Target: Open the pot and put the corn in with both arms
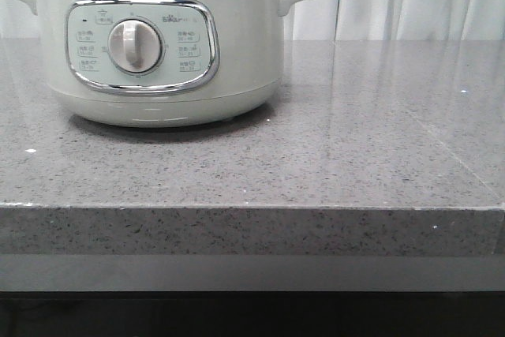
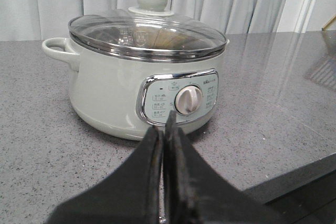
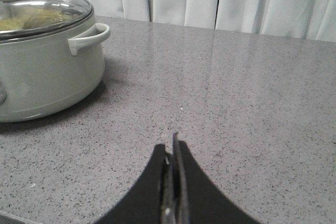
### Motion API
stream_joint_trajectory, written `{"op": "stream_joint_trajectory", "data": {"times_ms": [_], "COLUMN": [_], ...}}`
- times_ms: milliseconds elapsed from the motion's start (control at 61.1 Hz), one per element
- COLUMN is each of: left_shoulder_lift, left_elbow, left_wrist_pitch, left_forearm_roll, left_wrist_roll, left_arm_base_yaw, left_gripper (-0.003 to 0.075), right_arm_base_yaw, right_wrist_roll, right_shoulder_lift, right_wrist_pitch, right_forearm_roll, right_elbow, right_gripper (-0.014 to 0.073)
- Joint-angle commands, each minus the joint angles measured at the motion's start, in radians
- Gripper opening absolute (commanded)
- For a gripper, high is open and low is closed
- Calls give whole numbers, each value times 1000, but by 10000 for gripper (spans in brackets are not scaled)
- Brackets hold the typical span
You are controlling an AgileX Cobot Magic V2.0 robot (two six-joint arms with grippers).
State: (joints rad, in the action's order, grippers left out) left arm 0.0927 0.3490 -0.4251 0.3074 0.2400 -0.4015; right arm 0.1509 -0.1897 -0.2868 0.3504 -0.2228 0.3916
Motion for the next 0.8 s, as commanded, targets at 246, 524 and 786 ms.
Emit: {"op": "stream_joint_trajectory", "data": {"times_ms": [246,524,786], "left_shoulder_lift": [-83,-122,-122], "left_elbow": [-33,-210,-352], "left_wrist_pitch": [112,192,292], "left_forearm_roll": [-270,-314,-307], "left_wrist_roll": [-240,-240,-240], "left_arm_base_yaw": [86,301,372], "left_gripper": [-18,-18,-18], "right_arm_base_yaw": [-5,-5,-5], "right_wrist_roll": [-7,-7,-7], "right_shoulder_lift": [-7,-7,-7], "right_wrist_pitch": [-90,-88,-83], "right_forearm_roll": [1,1,1], "right_elbow": [29,29,29], "right_gripper": [-68,-68,-68]}}
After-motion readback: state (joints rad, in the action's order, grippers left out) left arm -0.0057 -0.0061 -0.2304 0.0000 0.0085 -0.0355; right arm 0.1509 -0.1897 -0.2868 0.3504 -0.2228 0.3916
